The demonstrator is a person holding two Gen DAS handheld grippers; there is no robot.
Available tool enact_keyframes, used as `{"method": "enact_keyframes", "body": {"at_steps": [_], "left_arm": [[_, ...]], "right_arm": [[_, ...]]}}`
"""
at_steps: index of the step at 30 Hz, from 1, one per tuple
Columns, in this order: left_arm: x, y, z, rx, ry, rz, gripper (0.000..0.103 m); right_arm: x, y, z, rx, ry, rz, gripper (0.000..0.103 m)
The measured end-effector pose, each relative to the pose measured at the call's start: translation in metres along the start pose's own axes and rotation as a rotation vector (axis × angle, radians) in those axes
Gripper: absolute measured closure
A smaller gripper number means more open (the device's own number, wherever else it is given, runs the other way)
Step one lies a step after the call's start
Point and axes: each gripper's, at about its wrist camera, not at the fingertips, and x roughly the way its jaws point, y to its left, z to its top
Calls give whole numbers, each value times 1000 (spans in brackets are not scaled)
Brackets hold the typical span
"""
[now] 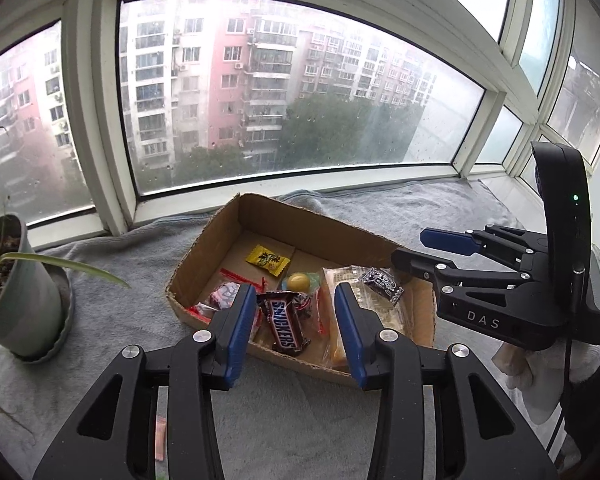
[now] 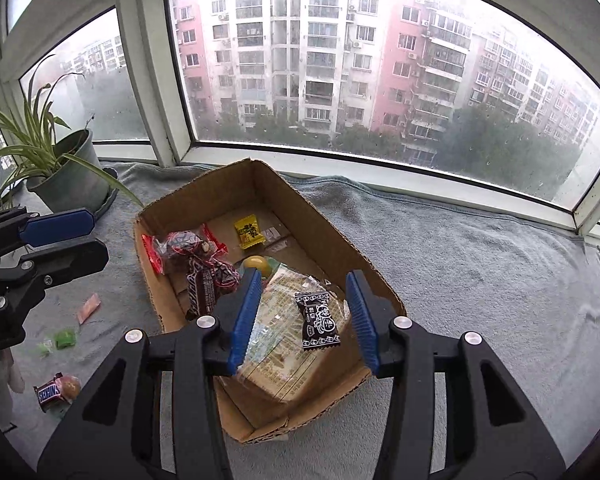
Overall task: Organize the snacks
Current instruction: 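Withdraw both grippers from the box toward the remaining snacks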
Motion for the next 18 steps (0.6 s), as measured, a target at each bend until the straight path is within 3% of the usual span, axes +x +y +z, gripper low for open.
{"method": "enact_keyframes", "body": {"at_steps": [18], "left_arm": [[-94, 13, -36, -3, -66, 27, 64]], "right_arm": [[-78, 61, -32, -58, -66, 105, 57]]}}
